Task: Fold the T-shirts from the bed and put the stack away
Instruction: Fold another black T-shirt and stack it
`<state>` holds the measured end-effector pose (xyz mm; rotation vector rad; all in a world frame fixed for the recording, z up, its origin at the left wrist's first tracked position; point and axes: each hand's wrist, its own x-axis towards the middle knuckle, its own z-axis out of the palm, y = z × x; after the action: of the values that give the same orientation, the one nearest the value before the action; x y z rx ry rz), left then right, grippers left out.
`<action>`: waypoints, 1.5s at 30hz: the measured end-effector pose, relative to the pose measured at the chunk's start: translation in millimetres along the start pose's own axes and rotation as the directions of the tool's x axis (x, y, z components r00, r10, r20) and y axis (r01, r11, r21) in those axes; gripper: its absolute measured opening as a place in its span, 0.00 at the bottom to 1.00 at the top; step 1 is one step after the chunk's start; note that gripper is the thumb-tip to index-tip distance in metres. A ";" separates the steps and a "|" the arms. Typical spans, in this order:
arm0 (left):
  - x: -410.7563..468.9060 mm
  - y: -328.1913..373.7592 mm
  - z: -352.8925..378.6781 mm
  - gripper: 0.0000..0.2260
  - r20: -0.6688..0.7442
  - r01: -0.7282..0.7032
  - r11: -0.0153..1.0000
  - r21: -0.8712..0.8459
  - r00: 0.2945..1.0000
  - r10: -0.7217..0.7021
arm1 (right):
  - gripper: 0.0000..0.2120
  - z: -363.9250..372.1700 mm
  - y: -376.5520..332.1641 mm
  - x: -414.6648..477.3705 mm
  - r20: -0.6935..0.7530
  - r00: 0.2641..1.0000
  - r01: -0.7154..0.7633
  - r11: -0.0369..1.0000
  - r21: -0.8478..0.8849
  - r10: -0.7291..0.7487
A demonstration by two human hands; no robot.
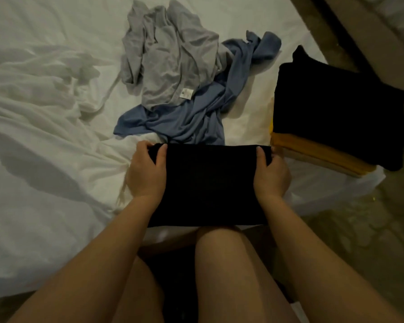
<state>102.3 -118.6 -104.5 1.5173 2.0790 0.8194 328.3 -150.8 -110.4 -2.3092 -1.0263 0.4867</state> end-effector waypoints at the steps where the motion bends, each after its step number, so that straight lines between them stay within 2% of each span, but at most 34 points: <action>1: -4.7 0.6 -3.2 0.19 -0.015 0.004 1.000 -0.012 1.000 -0.004 | 0.19 -4.4 2.2 -2.7 -0.012 1.000 -0.015 0.996 0.088 0.016; 3: -19.9 1.4 -12.0 0.24 -0.024 0.036 0.999 0.027 0.999 -0.035 | 0.20 -13.6 12.7 -12.4 -0.003 0.999 -0.051 0.973 0.223 0.053; 5: -39.2 0.9 -21.0 0.28 -0.004 0.093 0.989 0.116 0.996 -0.093 | 0.25 -21.3 24.7 -26.2 0.077 0.993 -0.098 0.977 0.188 0.084; 7: -53.3 2.5 -28.8 0.29 0.056 0.151 0.972 0.180 0.985 -0.163 | 0.28 -26.2 33.2 -35.6 0.237 0.966 -0.132 0.983 0.124 0.100; 10: -51.6 10.9 -37.0 0.29 0.226 0.240 0.946 0.219 0.930 -0.288 | 0.28 -33.3 30.4 -35.4 0.457 0.883 -0.222 0.955 0.198 0.111; 12: -45.5 16.6 -42.7 0.28 0.336 0.265 0.951 0.157 0.891 -0.304 | 0.27 -38.8 24.4 -33.7 0.520 0.847 -0.304 0.903 0.305 0.110; 14: -42.5 18.2 -47.5 0.23 0.385 0.283 0.959 0.007 0.884 -0.264 | 0.26 -44.0 19.5 -35.9 0.531 0.843 -0.321 0.873 0.366 0.087; 16: -44.0 17.6 -51.6 0.19 0.361 0.268 0.954 -0.134 0.910 -0.205 | 0.21 -49.4 15.7 -41.3 0.473 0.881 -0.261 0.861 0.437 0.027; 19: -59.3 22.3 -59.8 0.16 0.284 0.232 0.950 -0.209 0.944 -0.169 | 0.11 -62.4 10.9 -50.7 0.352 0.931 -0.120 0.828 0.548 -0.098; 22: -83.6 27.6 -70.7 0.14 0.208 0.188 0.943 -0.273 0.969 -0.133 | 0.11 -81.9 9.9 -60.1 0.277 0.943 -0.042 0.763 0.645 -0.182; 26: -96.4 50.0 -79.5 0.12 0.086 0.047 0.974 -0.222 0.996 -0.028 | 0.11 -110.6 20.7 -60.1 0.215 0.946 0.024 0.715 0.699 -0.241; 33: -77.8 147.6 -37.5 0.13 0.034 -0.187 0.950 -0.252 0.979 0.202 | 0.21 -179.8 29.7 9.4 -0.020 0.983 0.158 0.790 0.593 -0.181; 38: -52.4 216.8 7.9 0.08 0.082 -0.279 0.912 -0.300 0.945 0.316 | 0.11 -215.4 35.1 70.5 -0.136 0.978 0.207 0.828 0.521 -0.159; 45: -5.9 269.1 73.8 0.11 0.202 -0.291 0.930 -0.226 0.920 0.337 | 0.06 -213.1 51.7 144.5 -0.094 0.995 0.067 0.859 0.507 -0.022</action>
<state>339.0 -48.8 25.8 1.7709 1.5590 0.8739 562.1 -142.4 8.9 -1.8108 -0.7889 0.5590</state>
